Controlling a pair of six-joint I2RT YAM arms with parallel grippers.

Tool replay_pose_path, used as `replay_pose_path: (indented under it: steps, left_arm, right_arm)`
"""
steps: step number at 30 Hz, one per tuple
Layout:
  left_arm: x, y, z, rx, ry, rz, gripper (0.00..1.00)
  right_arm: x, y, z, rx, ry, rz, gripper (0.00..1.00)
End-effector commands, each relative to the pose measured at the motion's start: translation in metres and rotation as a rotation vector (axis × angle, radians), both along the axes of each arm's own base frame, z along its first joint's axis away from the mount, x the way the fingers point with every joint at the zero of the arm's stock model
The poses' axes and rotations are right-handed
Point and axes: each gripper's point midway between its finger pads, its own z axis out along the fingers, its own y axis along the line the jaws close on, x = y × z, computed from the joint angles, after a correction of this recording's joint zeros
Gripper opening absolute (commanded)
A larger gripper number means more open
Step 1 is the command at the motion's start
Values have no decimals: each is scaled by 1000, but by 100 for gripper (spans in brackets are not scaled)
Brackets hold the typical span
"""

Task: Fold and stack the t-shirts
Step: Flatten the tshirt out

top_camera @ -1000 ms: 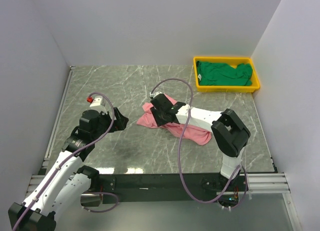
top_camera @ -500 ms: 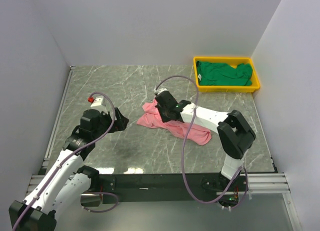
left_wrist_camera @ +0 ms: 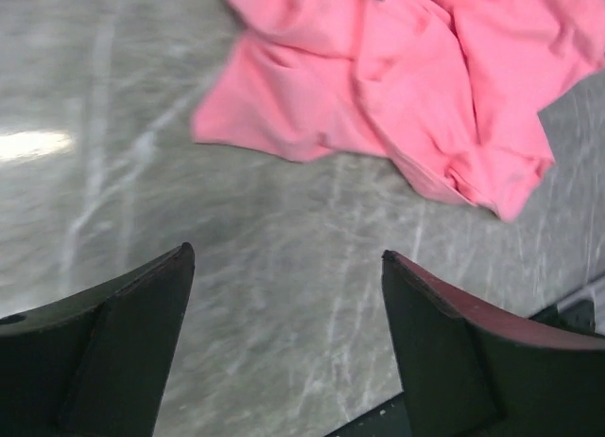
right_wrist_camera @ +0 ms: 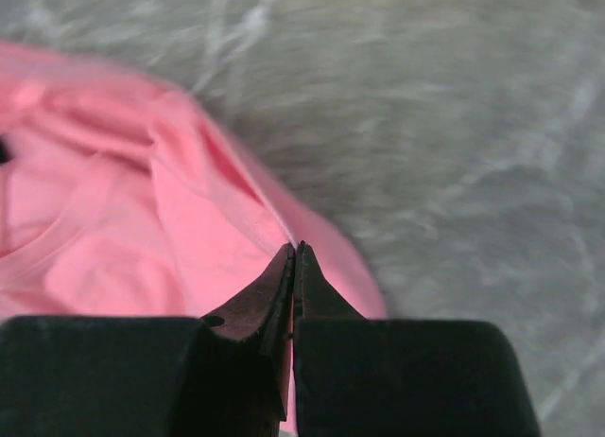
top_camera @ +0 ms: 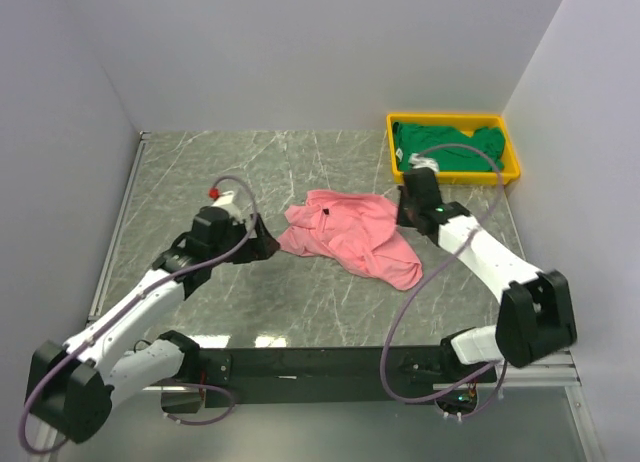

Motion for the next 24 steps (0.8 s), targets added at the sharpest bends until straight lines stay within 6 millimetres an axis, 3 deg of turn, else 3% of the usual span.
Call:
replay_pose_path:
  steps: [1,3,4,6,7,9,10,11,13,14,16,24]
  left_arm:
    - [16,-46,36,-103,-56,-64,84]
    - [18,-69,45,-126,-52,-98,78]
    - [21,-77,34,-110,-20,-103,71]
    - [27,-94,40,-107,-24,-114,66]
    - [32,-100,28,-83,4,-116,60]
    - [38,-117,34,-82,-4,-133,57]
    - [41,-124,20,-61,28,-136,57]
    - [47,-132,25,-69,19,-140,57]
    - [49,-143,6,-28,56,-150,57]
    - [53,-150,8,-27,56,-153,57]
    - [56,-154,-12,16,96,-145,57]
    - [70,-157,-42,99,139,-82,58]
  right_arm:
    - [-3,-45,19,53,-78,-180,0]
    - [-9,-57,22,74,-96,-225,0]
    - [-10,-65,22,83,-100,-249,0]
    - [-14,-68,23,101,-110,-252,0]
    - [-15,-70,24,106,-116,-260,0]
    - [-16,-74,25,111,-122,-271,0]
    - [-17,-74,24,115,-119,-269,0]
    - [-16,-76,25,122,-124,-274,0]
    - [-15,-76,26,128,-126,-271,0]
    - [-14,-78,28,132,-131,-275,0]
    - [-14,-77,29,139,-134,-272,0]
    - [-14,-76,26,160,-137,-261,0]
